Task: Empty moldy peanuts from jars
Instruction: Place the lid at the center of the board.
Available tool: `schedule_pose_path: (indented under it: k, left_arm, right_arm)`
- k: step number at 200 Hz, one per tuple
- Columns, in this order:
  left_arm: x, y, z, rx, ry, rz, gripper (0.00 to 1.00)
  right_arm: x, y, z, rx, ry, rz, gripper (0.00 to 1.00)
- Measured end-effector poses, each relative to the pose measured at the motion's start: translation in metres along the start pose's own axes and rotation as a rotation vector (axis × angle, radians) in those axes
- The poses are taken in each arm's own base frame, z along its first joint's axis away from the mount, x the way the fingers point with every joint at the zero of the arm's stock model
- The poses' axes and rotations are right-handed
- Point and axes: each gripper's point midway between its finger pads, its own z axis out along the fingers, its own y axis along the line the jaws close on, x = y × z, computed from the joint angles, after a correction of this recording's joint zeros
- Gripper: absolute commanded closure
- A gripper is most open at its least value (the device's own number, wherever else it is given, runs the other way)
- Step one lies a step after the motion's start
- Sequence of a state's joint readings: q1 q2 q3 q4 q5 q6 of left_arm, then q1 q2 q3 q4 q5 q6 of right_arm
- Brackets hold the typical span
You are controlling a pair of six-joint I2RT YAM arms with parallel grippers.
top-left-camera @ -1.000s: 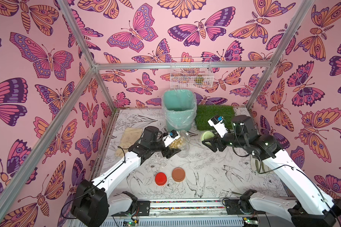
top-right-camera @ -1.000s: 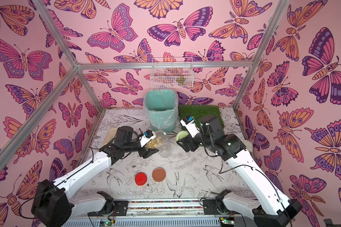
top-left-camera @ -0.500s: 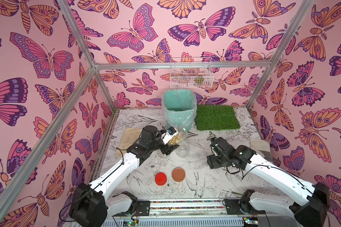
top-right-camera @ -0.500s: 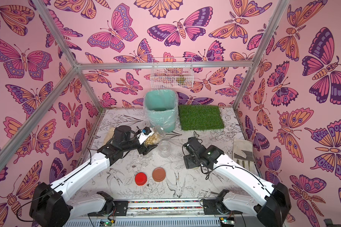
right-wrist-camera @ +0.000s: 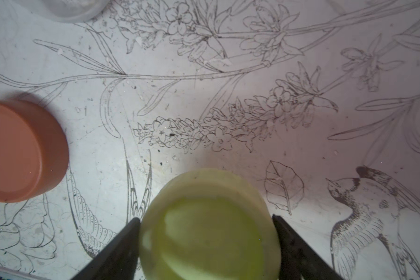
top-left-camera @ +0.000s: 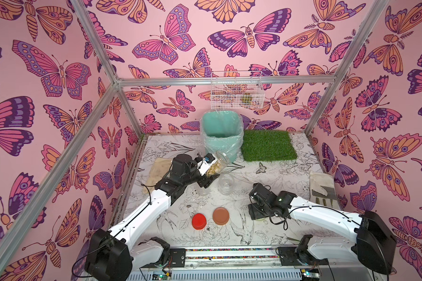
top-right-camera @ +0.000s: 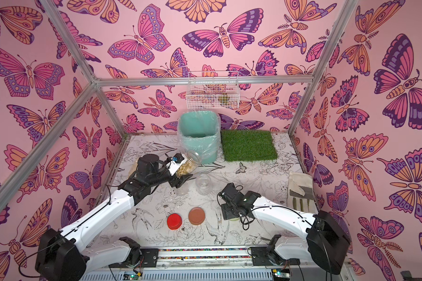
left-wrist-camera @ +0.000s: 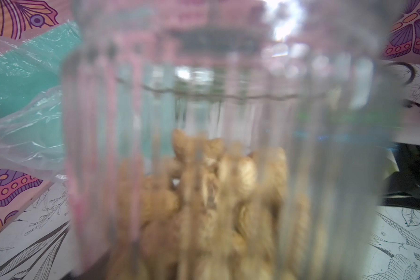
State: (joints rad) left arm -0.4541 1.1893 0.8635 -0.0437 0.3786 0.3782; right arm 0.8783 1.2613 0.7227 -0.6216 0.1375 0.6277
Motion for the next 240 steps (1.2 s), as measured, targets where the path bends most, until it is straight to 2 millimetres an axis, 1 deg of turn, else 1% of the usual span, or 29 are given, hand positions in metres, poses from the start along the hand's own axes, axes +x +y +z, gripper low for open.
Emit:
schedule_pose_path:
  k: [21,34,47,64,75,94,114,122,140,148,151,153,167,197,224,240]
  left_arm:
    - [0.0,0.004,0.0,-0.018,0.0,-0.001,1.0]
    - [-0.001,0.006,0.0,-0.031,0.0,0.001,1.0]
    - [0.0,0.008,0.0,-0.042,0.002,0.001,1.0]
    - [0.0,0.01,-0.001,-0.051,0.005,0.001,1.0]
    - [0.001,0.011,-0.001,-0.057,0.008,0.001,1.0]
    - [0.001,0.014,-0.001,-0.068,0.012,0.006,1.0]
    - [-0.003,0.019,-0.002,-0.081,0.016,0.026,1.0]
    - [-0.006,0.021,-0.003,-0.086,0.017,0.037,1.0]
    - [-0.014,0.029,-0.003,-0.101,0.021,0.065,1.0]
    - [-0.019,0.033,-0.003,-0.109,0.019,0.078,1.0]
    - [-0.02,0.034,-0.003,-0.112,0.019,0.082,1.0]
    - [-0.021,0.035,-0.003,-0.114,0.019,0.085,1.0]
    - [-0.026,0.041,-0.004,-0.125,0.019,0.101,1.0]
    - [-0.032,0.055,-0.003,-0.142,0.03,0.121,1.0]
    - [-0.04,0.071,0.005,-0.153,0.044,0.147,1.0]
    - [-0.043,0.081,0.011,-0.155,0.063,0.172,1.0]
  right_arm:
    - [0.002,0.01,0.008,-0.042,-0.028,-0.021,0.96]
    - [0.007,0.009,0.014,-0.048,-0.027,-0.027,0.93]
    - [0.01,0.008,0.02,-0.041,-0.017,-0.031,0.87]
    - [0.01,0.009,0.024,-0.037,-0.013,-0.043,0.8]
    - [0.011,0.009,0.027,-0.034,-0.007,-0.049,0.71]
    - [0.014,0.009,0.033,-0.026,0.011,-0.052,0.5]
    - [0.015,0.008,0.035,-0.022,0.017,-0.052,0.29]
    - [0.015,0.008,0.035,-0.022,0.017,-0.052,0.23]
    - [0.015,0.008,0.032,-0.029,0.007,-0.05,0.16]
    - [0.014,0.008,0.029,-0.038,-0.007,-0.049,0.08]
    - [0.013,0.008,0.027,-0.043,-0.013,-0.048,0.03]
    - [0.012,0.008,0.026,-0.046,-0.018,-0.044,0.02]
    - [0.006,0.011,0.016,-0.071,-0.058,-0.042,0.0]
    - [-0.004,0.011,-0.002,-0.1,-0.127,-0.034,0.01]
    - [-0.004,0.005,-0.014,-0.088,-0.146,-0.05,0.01]
    - [-0.011,0.004,-0.026,-0.092,-0.183,-0.053,0.01]
